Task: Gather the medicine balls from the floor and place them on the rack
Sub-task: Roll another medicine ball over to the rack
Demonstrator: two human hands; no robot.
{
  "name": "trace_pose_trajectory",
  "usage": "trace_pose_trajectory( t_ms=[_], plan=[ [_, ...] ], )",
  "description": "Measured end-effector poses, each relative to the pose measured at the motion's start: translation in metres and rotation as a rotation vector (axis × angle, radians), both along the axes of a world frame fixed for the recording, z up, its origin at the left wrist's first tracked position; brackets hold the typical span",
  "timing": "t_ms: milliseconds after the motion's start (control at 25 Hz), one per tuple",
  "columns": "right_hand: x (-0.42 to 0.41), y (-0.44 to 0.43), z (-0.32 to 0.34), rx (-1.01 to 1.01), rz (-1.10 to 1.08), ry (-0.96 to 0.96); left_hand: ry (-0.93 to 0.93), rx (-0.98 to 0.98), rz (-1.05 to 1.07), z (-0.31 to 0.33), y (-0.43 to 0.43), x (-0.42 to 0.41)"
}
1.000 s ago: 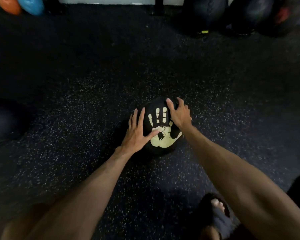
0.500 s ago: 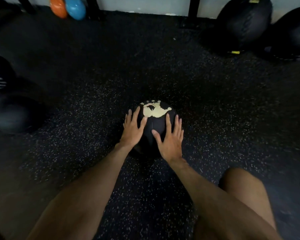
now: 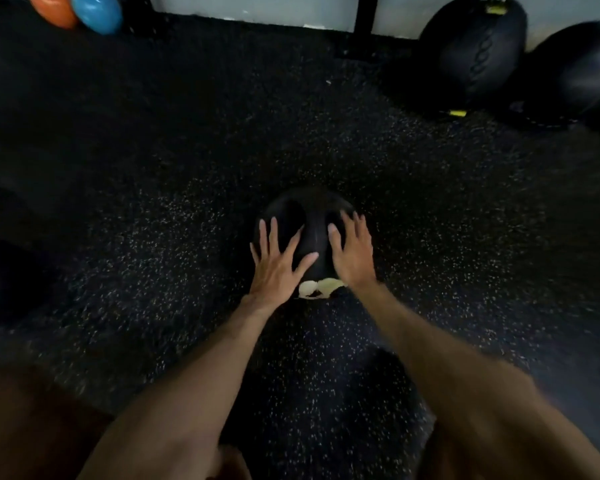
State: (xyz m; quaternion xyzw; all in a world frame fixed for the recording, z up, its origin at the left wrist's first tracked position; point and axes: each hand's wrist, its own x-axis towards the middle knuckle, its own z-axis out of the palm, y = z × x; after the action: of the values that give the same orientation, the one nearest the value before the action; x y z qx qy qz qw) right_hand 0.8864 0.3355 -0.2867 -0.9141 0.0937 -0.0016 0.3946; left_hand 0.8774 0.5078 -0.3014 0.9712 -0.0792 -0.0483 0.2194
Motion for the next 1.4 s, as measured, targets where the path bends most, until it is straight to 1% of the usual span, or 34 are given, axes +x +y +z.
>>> trace_pose_trajectory(
  t_ms=[80,120,200,320,400,480,560,640,680,760,840,920,1000,1120,1240,1320,1400],
  plan=[
    [-0.021,0.010,-0.021,-0.026,-0.005,-0.111,0.053,-0.035,0.024,0.007,0.005,0.049],
    [-0.023,0.014,-0.028,-0.037,-0.005,-0.122,0.071,-0.046,0.042,0.010,0.006,0.073],
    [-0.003,0.024,-0.028,-0.067,-0.025,-0.127,0.096,-0.079,0.059,0.019,0.005,0.121],
    [0.051,0.036,-0.022,-0.032,-0.153,-0.087,0.074,-0.162,0.008,0.026,0.008,0.174],
    [0.088,0.038,-0.016,-0.043,-0.220,-0.031,0.037,-0.177,-0.121,0.022,0.022,0.180],
    [0.129,0.030,-0.007,-0.130,-0.216,0.066,0.067,-0.167,-0.245,0.013,0.037,0.174],
    [0.173,0.019,0.006,-0.114,-0.237,0.227,0.171,-0.177,-0.262,0.008,0.045,0.184],
    [0.193,0.013,0.007,-0.185,-0.204,0.266,0.260,-0.199,-0.217,0.014,0.040,0.212],
    [0.191,0.014,0.005,-0.171,-0.193,0.201,0.297,-0.192,-0.201,0.019,0.033,0.231],
    [0.172,0.025,-0.004,-0.071,-0.204,0.069,0.380,-0.183,-0.154,0.031,0.021,0.270],
    [0.164,0.029,-0.014,-0.106,-0.163,-0.002,0.434,-0.223,-0.050,0.037,0.007,0.301],
    [0.192,0.016,-0.015,-0.093,-0.156,-0.028,0.419,-0.278,0.054,0.034,-0.008,0.322],
    [0.233,-0.001,-0.012,-0.062,-0.179,-0.016,0.356,-0.356,0.110,0.026,-0.022,0.333],
    [0.296,-0.030,-0.001,0.014,-0.218,0.039,0.225,-0.401,0.067,0.014,-0.038,0.340],
    [0.363,-0.062,0.003,0.059,-0.269,0.101,0.111,-0.368,-0.007,-0.001,-0.058,0.352],
    [0.411,-0.081,0.007,0.105,-0.299,0.159,0.029,-0.296,-0.003,-0.006,-0.076,0.365],
    [0.456,-0.098,0.008,0.148,-0.306,0.237,0.023,-0.252,0.031,-0.004,-0.096,0.387]
  ],
)
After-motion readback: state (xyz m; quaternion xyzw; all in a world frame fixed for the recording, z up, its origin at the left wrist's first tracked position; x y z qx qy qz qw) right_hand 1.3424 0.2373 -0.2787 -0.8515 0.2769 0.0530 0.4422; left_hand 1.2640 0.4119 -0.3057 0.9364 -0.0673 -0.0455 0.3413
